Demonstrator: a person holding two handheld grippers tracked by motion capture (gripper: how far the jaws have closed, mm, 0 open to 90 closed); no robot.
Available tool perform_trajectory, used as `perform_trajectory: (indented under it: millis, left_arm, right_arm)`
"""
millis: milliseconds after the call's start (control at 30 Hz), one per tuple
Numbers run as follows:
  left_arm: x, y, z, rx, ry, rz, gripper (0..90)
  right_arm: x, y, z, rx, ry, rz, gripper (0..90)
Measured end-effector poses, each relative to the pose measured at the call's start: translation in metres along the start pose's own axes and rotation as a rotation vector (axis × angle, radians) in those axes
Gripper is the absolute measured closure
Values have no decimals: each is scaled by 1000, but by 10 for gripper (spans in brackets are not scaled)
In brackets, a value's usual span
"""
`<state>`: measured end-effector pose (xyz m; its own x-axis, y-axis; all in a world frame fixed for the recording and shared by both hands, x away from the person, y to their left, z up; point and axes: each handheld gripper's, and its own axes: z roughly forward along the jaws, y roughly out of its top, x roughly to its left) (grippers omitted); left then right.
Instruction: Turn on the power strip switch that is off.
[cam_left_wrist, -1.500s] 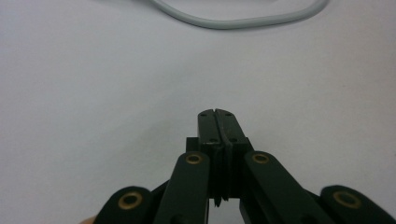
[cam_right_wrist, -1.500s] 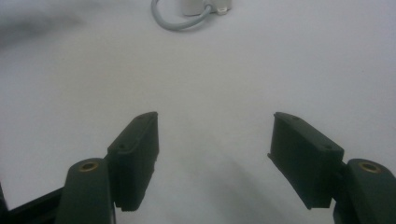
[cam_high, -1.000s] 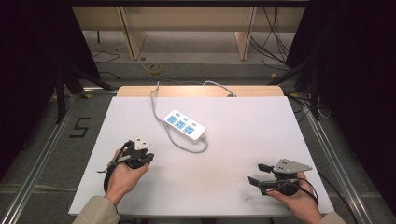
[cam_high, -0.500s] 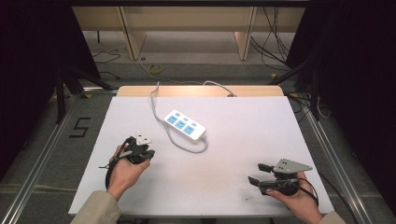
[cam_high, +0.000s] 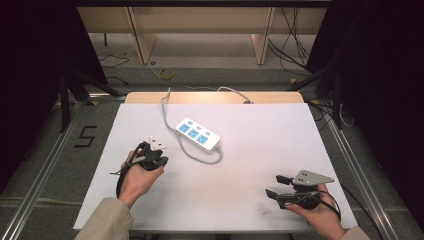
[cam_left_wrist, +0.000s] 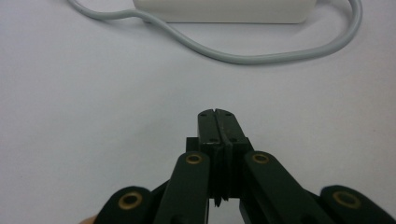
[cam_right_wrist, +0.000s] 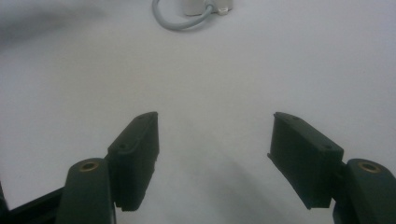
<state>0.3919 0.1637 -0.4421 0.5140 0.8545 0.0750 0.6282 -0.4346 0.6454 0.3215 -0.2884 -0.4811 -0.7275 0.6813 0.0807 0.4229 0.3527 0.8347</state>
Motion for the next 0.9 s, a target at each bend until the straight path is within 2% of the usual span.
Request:
perform_trajectory:
  millis: [900]
  left_arm:
    - [7, 20, 5, 28, 12, 18, 898]
  right_arm:
    - [0, 0, 1, 8, 1, 0, 336]
